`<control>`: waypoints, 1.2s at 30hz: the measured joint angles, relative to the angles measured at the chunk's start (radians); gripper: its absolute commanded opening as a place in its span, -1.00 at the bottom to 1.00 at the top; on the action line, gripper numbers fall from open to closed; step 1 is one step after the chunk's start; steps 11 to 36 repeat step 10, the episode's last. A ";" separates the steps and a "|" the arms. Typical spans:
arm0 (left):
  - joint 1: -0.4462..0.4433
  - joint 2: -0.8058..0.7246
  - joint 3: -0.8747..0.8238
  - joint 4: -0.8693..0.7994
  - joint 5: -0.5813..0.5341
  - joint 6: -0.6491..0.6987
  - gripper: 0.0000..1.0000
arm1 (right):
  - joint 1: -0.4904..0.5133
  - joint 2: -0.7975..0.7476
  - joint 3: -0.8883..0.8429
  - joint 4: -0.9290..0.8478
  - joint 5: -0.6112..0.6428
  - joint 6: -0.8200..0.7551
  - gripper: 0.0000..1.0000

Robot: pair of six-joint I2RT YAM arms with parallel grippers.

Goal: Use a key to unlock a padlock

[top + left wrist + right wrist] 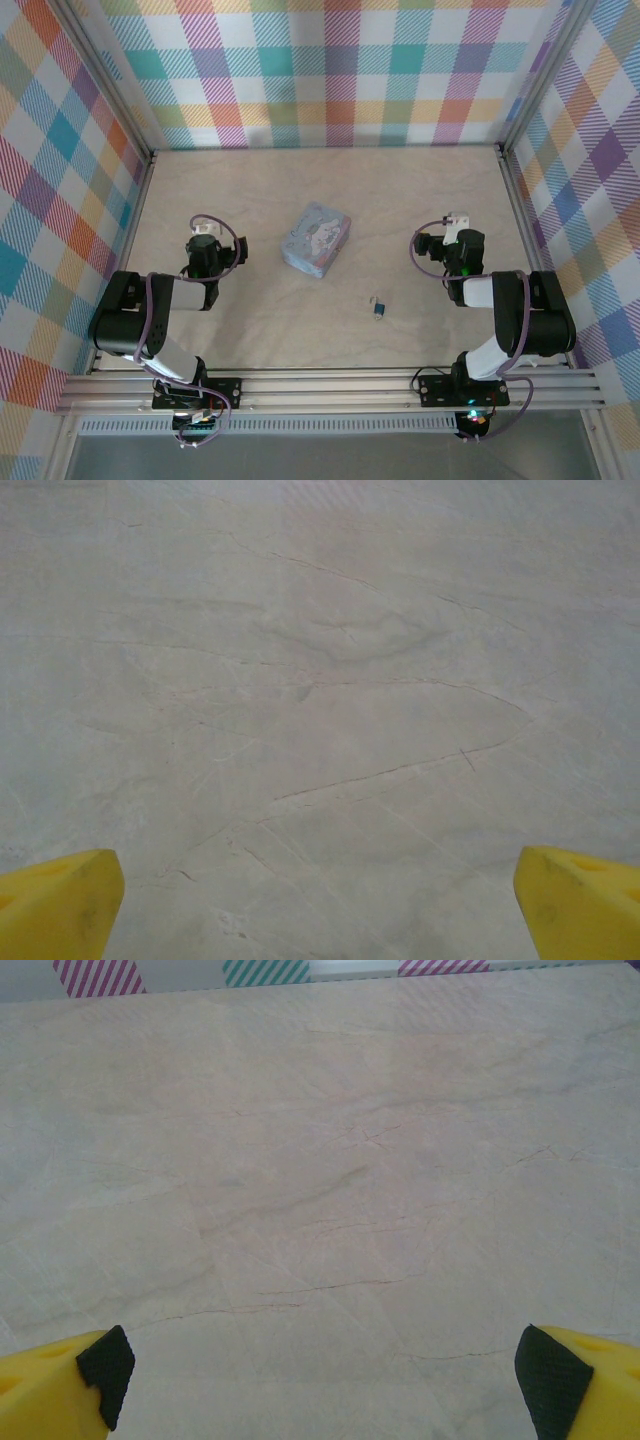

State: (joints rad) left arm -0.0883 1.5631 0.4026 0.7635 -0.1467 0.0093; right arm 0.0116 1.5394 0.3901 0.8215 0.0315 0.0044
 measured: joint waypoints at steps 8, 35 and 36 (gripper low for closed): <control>0.000 0.000 0.000 0.000 0.001 0.007 1.00 | 0.000 0.000 0.002 -0.001 -0.004 0.000 0.99; 0.000 0.000 0.000 0.000 0.001 0.007 1.00 | 0.000 0.000 0.003 0.000 -0.007 0.000 0.99; 0.000 0.000 0.000 0.000 0.001 0.007 1.00 | 0.000 0.000 0.003 0.000 -0.007 0.000 0.99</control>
